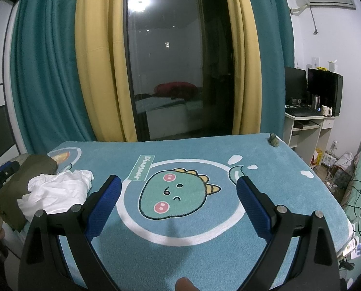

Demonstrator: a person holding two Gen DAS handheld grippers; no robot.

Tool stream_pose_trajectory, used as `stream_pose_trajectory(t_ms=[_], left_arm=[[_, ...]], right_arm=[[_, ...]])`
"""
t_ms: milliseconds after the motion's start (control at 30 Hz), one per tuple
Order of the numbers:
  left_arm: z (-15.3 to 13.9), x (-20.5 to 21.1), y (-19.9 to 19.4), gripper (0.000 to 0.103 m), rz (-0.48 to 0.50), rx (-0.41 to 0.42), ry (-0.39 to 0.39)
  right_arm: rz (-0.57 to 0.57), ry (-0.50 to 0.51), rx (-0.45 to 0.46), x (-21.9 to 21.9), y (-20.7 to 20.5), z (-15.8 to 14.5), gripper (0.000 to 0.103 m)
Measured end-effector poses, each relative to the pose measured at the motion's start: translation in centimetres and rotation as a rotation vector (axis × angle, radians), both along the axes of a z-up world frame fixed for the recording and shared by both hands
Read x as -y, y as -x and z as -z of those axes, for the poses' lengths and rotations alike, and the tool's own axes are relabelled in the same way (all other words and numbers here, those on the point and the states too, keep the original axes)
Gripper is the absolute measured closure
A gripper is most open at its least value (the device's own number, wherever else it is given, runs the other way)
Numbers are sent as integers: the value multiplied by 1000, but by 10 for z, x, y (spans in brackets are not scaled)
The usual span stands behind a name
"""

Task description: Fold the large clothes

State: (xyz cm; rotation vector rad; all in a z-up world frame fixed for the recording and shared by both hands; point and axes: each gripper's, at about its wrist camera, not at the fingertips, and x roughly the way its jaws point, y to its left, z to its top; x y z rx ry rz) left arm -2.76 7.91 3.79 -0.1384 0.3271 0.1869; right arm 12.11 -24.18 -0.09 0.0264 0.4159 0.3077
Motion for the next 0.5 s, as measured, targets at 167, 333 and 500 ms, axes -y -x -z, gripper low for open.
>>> stream_pose_trajectory(t_ms=[167, 333, 500], left_arm=[[0, 1, 1, 28, 0, 0, 1], [0, 4, 0, 28, 10, 0, 5], [-1, 8, -1, 28, 16, 0, 2]], right_arm=[[0, 0, -1, 0, 0, 0, 8], [0, 1, -2, 0, -1, 0, 8], [-1, 2, -3, -1, 2, 1, 8]])
